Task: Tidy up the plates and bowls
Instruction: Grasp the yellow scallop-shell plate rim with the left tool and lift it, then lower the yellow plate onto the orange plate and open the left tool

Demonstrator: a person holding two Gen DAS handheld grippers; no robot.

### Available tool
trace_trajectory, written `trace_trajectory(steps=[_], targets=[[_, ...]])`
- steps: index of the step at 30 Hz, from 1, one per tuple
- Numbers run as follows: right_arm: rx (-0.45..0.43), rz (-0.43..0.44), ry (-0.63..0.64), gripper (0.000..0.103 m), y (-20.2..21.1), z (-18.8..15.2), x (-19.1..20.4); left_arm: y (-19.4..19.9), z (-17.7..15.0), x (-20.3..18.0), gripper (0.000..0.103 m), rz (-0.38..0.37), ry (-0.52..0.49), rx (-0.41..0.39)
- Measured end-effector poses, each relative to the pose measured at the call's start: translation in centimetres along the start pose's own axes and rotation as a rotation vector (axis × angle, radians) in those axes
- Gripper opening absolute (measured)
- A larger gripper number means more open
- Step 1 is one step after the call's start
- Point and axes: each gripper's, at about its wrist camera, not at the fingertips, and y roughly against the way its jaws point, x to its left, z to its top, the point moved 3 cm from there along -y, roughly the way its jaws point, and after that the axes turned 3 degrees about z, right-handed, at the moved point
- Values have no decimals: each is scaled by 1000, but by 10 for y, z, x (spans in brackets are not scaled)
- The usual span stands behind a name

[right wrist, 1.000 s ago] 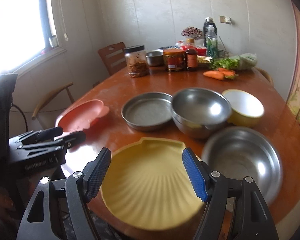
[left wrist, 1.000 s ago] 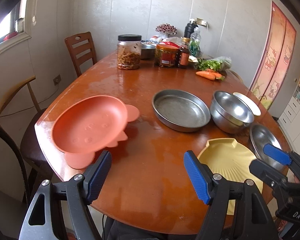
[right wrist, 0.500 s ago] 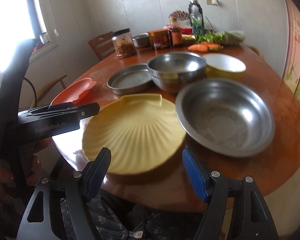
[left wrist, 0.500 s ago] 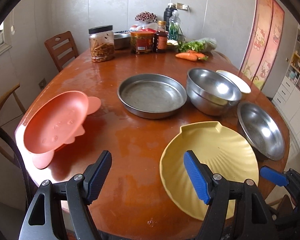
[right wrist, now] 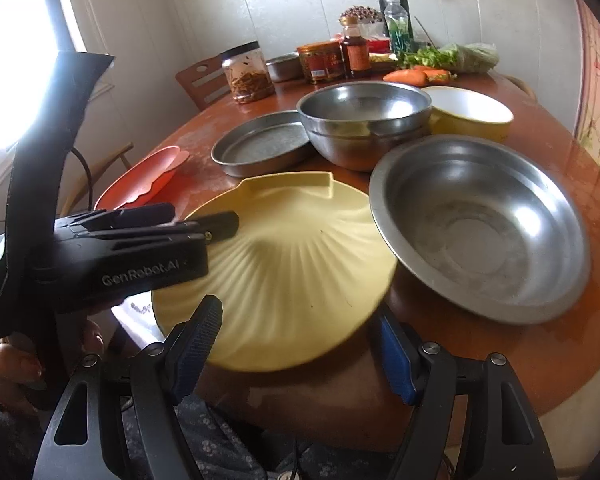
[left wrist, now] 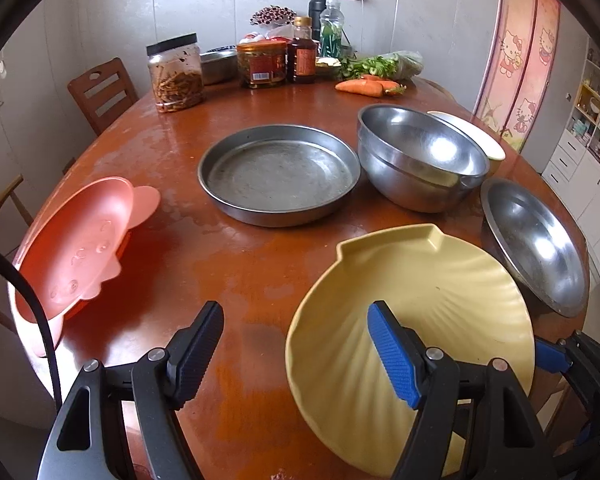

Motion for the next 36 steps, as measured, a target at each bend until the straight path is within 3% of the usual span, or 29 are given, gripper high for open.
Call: trace_trajectory(steps=[9, 25, 36], targets=[[-14, -18, 57, 76, -10, 5, 10, -1, -5, -10, 70, -122, -16, 7], [-30, 6, 133, 76, -10, 15, 45, 35, -6, 23, 70, -84, 30, -52], [-66, 56, 223, 76, -21, 52, 93, 60, 6, 76, 70, -8, 99, -114]])
